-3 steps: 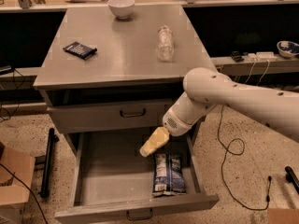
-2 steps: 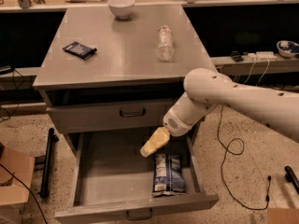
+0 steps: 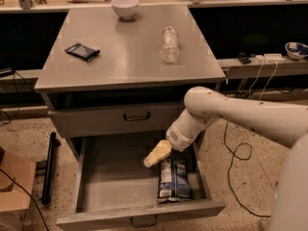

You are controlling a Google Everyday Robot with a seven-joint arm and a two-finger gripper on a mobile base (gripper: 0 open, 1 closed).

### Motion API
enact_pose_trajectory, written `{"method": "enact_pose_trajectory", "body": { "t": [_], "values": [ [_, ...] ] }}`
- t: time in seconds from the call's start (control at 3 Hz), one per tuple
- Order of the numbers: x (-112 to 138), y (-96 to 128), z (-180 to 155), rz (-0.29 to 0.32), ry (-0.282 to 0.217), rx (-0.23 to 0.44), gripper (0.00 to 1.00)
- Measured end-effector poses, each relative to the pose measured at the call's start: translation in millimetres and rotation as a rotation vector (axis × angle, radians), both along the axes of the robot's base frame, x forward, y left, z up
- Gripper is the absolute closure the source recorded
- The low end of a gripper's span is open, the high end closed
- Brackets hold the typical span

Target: Pick blue chip bag from middle drawer and place on counter

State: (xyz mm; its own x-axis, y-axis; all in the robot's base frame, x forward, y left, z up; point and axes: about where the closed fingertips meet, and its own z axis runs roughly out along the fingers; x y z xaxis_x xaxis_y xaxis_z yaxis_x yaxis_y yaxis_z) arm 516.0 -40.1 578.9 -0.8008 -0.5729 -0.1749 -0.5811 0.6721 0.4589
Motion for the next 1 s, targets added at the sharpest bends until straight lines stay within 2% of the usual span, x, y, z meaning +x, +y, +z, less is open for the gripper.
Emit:
{"method": "enact_pose_trajectory", "body": {
  "t": [0.33,0.67,1.0],
  "values": [
    [3.1,-0.9,-37.8,-0.033,0.073,-0.032,0.00],
    [1.5,-2.8,-80.8,-0.071,0.150,-0.101,0.00],
    [-1.9,-9.3,-116.5,-0.147,0.181,-0.171,0.00]
  ]
}}
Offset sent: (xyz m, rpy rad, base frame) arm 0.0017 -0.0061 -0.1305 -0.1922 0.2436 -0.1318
